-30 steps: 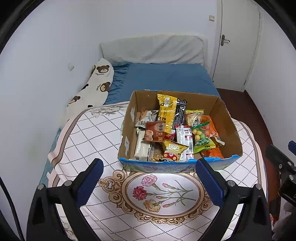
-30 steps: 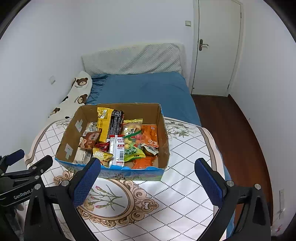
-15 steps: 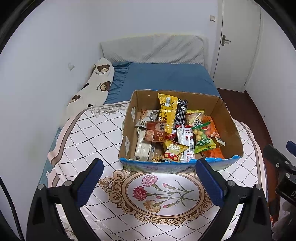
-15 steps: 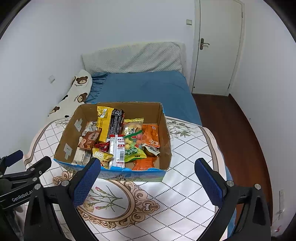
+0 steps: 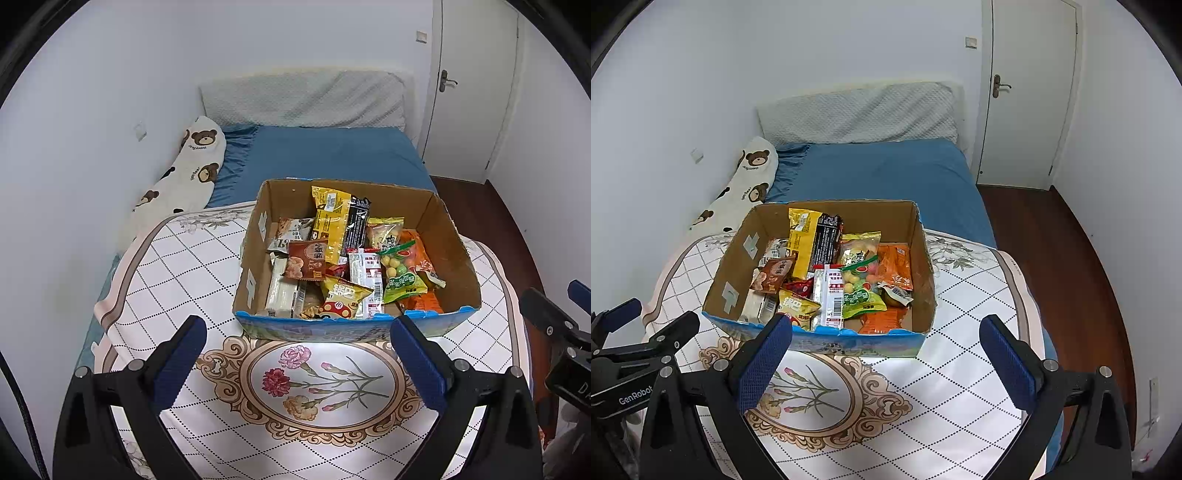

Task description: Organize snacks

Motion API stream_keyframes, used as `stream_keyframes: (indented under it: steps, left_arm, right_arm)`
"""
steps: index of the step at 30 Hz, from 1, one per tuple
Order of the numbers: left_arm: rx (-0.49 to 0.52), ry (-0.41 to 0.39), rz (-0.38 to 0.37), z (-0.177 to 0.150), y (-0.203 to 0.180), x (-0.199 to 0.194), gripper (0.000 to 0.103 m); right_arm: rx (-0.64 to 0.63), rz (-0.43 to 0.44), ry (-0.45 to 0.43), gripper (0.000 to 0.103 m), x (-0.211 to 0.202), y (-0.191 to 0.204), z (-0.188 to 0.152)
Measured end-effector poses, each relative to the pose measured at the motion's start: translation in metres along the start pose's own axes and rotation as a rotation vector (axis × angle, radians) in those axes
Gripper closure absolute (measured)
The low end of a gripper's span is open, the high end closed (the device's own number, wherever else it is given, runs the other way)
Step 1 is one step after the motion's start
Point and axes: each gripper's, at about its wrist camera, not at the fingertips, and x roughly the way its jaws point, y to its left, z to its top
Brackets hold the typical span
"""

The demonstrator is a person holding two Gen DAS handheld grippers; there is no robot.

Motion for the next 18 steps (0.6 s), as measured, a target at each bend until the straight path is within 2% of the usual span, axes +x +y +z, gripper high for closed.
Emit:
stream_keyframes:
  steps: [18]
  left_arm:
    - [-0.003, -0.009, -0.010, 0.0022, -0.0010, -0.0058, 0.001]
  right_arm:
    - [-0.003, 0.000, -0.001, 0.000, -0.0019, -0.0002, 0.0011]
